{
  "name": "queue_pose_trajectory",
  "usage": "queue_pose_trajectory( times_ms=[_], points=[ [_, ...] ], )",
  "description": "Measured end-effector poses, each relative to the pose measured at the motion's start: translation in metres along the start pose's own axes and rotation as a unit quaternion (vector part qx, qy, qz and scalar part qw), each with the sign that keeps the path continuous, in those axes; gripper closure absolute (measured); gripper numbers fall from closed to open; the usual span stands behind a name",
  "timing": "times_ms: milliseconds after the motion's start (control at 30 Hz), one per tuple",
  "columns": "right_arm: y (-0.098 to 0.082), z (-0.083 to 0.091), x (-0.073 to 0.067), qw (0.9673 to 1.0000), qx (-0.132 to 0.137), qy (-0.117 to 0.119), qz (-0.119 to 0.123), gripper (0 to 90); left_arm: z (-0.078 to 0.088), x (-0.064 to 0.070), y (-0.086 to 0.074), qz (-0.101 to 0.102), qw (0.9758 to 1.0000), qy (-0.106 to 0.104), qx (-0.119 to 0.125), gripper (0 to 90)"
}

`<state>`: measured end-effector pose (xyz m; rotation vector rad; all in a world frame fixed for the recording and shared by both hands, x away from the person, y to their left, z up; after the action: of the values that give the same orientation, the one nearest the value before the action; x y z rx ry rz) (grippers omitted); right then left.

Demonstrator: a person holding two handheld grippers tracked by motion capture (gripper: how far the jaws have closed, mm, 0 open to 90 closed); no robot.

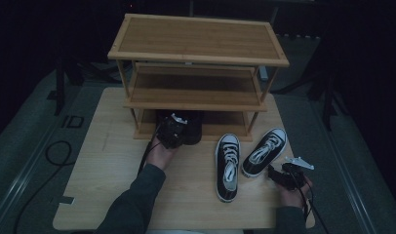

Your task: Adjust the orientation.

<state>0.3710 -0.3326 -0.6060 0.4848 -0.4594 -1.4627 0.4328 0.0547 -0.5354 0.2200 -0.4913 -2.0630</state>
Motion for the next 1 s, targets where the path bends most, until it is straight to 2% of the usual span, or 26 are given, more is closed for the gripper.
queue_pose_trajectory(
  times_ms=[67,200,267,300,433,467,533,733,1000],
  points=[
    [0.000,0.000,0.000,1.0000,0.000,0.000,0.000,28.0,0.004,-0.004,-0.003,0.003,1.0000,0.002,0.001,90.0],
    [0.000,0.000,0.000,1.0000,0.000,0.000,0.000,28.0,0.021,-0.029,-0.020,0.026,0.9995,0.013,0.014,90.0],
    [0.000,0.000,0.000,1.0000,0.000,0.000,0.000,28.1,0.023,-0.032,-0.023,0.030,0.9993,0.014,0.015,90.0],
    [0.000,0.000,0.000,1.0000,0.000,0.000,0.000,28.1,0.025,-0.043,-0.030,0.043,0.9987,0.022,0.015,90.0],
    [0.000,0.000,0.000,1.0000,0.000,0.000,0.000,28.0,0.017,-0.063,-0.039,0.072,0.9969,0.033,0.004,90.0],
    [0.000,0.000,0.000,1.0000,0.000,0.000,0.000,28.1,0.017,-0.063,-0.039,0.072,0.9969,0.033,0.004,90.0],
    [0.000,0.000,0.000,1.0000,0.000,0.000,0.000,28.0,0.008,-0.072,-0.041,0.082,0.9957,0.043,-0.008,90.0],
    [0.000,0.000,0.000,1.0000,0.000,0.000,0.000,28.0,-0.008,-0.077,-0.040,0.090,0.9947,0.044,-0.023,90.0],
    [0.000,0.000,0.000,1.0000,0.000,0.000,0.000,28.0,-0.008,-0.069,-0.039,0.082,0.9960,0.030,-0.022,90.0]
  ],
)
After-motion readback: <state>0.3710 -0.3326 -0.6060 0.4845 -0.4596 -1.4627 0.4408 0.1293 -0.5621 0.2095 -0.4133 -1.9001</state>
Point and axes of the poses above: each handheld gripper's, and its own axes: z roughly backward along the jaws, y roughly out of its top, x roughly to its right, the point moved 7 cm from there along -z, roughly forward along the jaws, and after that the axes turned 13 degrees about -x, right-handed, at the moved point
